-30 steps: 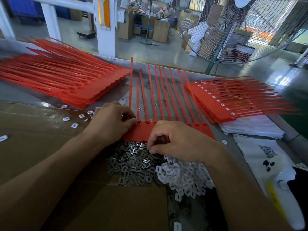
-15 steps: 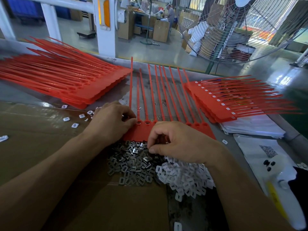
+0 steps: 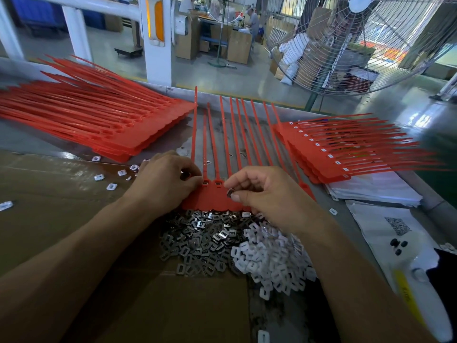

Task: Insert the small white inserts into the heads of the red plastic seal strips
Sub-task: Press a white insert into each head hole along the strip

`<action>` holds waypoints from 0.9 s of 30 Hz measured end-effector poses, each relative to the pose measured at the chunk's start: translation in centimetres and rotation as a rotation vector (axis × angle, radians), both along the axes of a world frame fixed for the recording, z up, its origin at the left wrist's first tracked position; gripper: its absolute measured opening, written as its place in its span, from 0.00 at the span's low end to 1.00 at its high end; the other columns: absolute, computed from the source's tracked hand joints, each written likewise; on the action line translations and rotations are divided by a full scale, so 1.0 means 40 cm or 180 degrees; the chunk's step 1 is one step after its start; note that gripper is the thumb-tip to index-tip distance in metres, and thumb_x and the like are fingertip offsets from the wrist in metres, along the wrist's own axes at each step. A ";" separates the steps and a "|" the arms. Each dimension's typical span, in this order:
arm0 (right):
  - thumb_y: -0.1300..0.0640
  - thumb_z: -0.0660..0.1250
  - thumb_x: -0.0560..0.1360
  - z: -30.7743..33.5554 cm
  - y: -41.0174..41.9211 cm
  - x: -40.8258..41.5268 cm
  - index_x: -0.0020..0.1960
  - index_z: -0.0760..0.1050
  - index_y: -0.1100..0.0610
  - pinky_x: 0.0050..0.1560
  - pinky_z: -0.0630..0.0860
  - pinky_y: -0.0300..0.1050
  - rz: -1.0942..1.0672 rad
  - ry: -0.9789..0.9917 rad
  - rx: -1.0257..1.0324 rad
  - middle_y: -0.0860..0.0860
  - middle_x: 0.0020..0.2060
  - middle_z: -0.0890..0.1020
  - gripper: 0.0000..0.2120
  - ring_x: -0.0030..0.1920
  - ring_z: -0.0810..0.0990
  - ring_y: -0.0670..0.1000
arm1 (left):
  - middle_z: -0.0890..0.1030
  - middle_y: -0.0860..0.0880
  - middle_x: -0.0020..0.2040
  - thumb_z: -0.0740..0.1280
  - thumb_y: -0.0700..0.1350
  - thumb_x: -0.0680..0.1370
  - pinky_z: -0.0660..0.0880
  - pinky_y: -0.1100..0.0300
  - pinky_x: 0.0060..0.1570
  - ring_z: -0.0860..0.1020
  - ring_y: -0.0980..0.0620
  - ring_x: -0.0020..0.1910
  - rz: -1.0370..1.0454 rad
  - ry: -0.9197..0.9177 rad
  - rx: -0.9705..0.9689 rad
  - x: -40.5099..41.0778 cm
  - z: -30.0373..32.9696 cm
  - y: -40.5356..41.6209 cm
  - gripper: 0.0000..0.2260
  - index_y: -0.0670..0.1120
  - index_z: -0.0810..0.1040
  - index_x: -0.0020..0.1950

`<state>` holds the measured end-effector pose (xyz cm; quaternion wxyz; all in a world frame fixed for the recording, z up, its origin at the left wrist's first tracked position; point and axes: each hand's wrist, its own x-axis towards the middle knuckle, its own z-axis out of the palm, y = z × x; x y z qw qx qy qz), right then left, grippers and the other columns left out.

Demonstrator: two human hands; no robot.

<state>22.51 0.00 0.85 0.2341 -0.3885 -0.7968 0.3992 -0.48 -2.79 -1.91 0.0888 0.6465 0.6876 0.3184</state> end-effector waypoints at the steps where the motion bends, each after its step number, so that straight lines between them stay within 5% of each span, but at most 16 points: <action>1: 0.63 0.74 0.77 0.000 0.001 0.002 0.52 0.84 0.47 0.42 0.76 0.31 -0.0001 -0.0026 -0.0004 0.45 0.44 0.86 0.11 0.44 0.83 0.42 | 0.77 0.54 0.47 0.72 0.56 0.75 0.72 0.44 0.60 0.76 0.49 0.52 0.0003 -0.0004 -0.0008 -0.001 0.001 0.000 0.03 0.60 0.83 0.47; 20: 0.55 0.73 0.79 -0.008 -0.001 0.001 0.46 0.83 0.46 0.37 0.75 0.31 0.0242 -0.0035 0.0262 0.43 0.38 0.86 0.05 0.37 0.82 0.40 | 0.77 0.53 0.49 0.73 0.56 0.75 0.74 0.45 0.59 0.77 0.50 0.51 0.0051 -0.0080 -0.0104 -0.013 0.006 0.002 0.03 0.59 0.84 0.47; 27: 0.58 0.70 0.80 -0.002 0.040 0.039 0.46 0.82 0.50 0.31 0.73 0.37 -0.0716 0.0062 0.0118 0.45 0.39 0.87 0.06 0.31 0.79 0.41 | 0.78 0.53 0.49 0.73 0.56 0.76 0.74 0.45 0.59 0.77 0.50 0.51 0.0039 -0.0079 -0.0131 -0.016 0.002 0.005 0.03 0.60 0.83 0.47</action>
